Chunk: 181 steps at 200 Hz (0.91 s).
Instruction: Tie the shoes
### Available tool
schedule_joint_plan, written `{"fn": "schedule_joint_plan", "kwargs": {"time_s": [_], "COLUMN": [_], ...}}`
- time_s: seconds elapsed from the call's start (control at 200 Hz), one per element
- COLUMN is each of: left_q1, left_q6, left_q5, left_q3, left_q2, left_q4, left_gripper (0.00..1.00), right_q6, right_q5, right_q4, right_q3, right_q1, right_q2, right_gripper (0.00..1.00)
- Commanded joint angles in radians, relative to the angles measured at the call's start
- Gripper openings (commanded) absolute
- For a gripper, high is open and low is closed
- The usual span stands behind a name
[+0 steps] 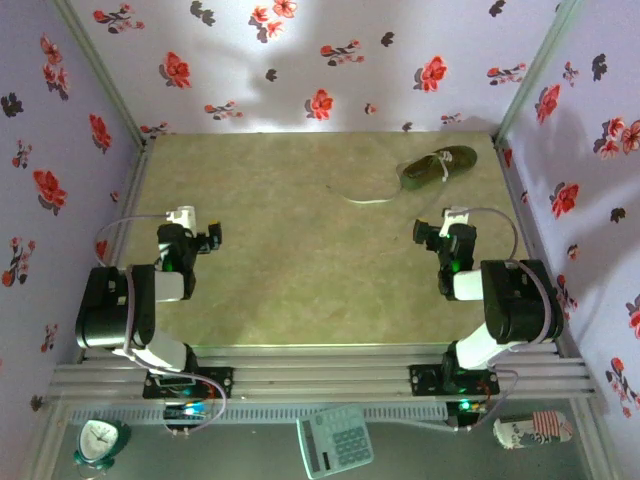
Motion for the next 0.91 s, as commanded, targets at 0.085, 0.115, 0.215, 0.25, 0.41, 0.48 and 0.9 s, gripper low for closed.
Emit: {"fn": "schedule_joint_plan", "kwargs": {"time_s": [0.085,0.115,0.215,0.25,0.41,0.48,0.9], "left_q1": [-0.005,-0.005,-0.005,-0.003,-0.003,-0.003,-0.115], "left_q6": [0.001,0.001,0.000,-0.007,-0.014,-0.014,0.049], "left_q5": [-0.003,-0.003,-0.002,-0.019,-0.035,-0.035,-0.205], "left_q3": [0.014,0.014,0.015,0.017,0.013,0.013,-0.023], "left_q2": [0.003,0.003,0.002,0.004,0.003,0.003,-0.212], "left_q4": [0.020,0.020,0.020,0.017,0.022,0.022,-0.086], "left_gripper": [1.00,1.00,1.00,1.00,1.00,1.00,1.00], "right_q6": [-0.012,-0.005,0.031,0.030,0.030,0.030,-0.008], "right_q5": [-0.009,0.008,0.085,0.086,0.085,0.085,0.029], "right_q4": [0.008,0.004,-0.051,-0.043,-0.041,-0.041,-0.162], "right_q3": [0.014,0.016,0.044,0.040,0.040,0.041,0.003], "right_q1": [-0.007,-0.006,-0.009,-0.010,-0.010,-0.011,0.007], "right_q2": [-0.003,-0.003,-0.003,-0.004,-0.001,-0.001,-0.217], "right_gripper": [0.99,0.99,0.99,0.99,0.99,0.99,0.99]}}
